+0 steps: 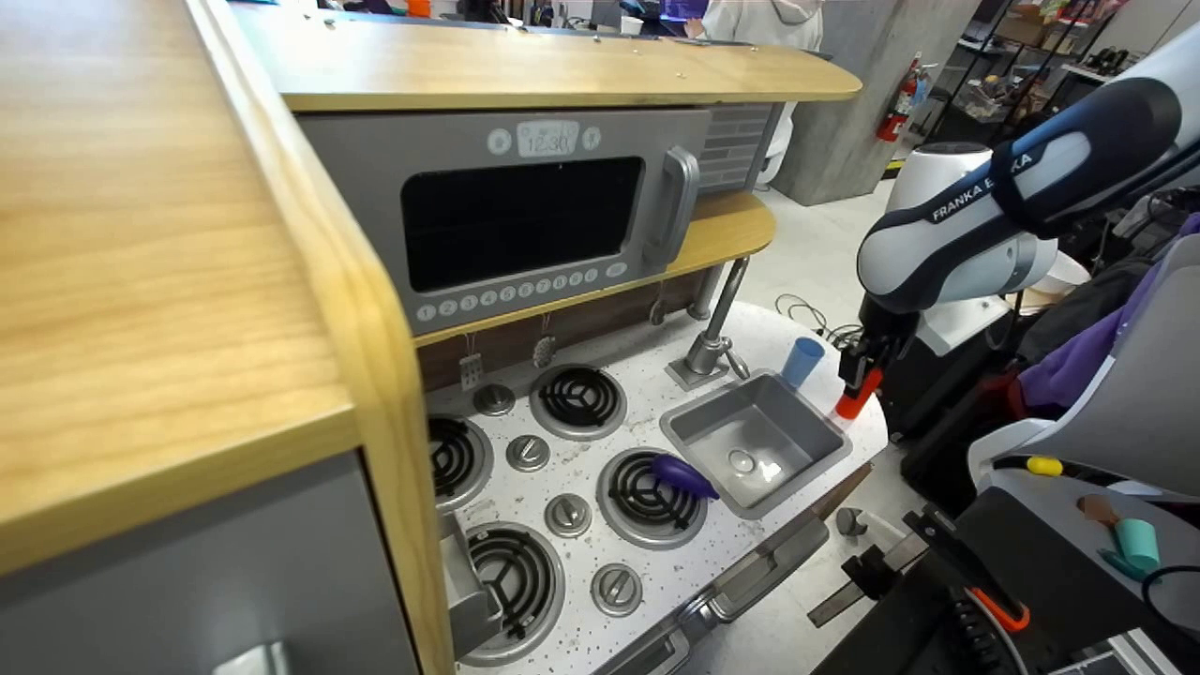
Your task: Put the sauce bottle in the sink
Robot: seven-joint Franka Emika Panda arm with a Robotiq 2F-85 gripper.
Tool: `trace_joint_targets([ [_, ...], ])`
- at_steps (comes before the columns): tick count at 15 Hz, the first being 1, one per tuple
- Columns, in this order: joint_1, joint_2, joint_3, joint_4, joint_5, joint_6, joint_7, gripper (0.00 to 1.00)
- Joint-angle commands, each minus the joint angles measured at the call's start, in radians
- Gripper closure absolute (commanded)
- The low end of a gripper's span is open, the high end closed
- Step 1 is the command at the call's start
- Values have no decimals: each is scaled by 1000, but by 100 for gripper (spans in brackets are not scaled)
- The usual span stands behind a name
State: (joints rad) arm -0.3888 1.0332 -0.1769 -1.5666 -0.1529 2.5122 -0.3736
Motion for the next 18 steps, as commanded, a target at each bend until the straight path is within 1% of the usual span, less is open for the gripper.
trace_joint_targets([
  [1,-13,13,16,19,-16,8,-31,73],
  [3,-16,-11,27,-6,-18,-3,-64,86],
  [4,-20,-32,36,-30,-18,2,-85,87],
  [9,-25,-121,95,-153,0,9,-160,87],
  [11,-20,-138,116,-192,4,26,-168,87],
  [14,-3,-132,125,-210,2,40,-145,87],
  [18,20,-97,117,-197,-7,75,-117,87],
])
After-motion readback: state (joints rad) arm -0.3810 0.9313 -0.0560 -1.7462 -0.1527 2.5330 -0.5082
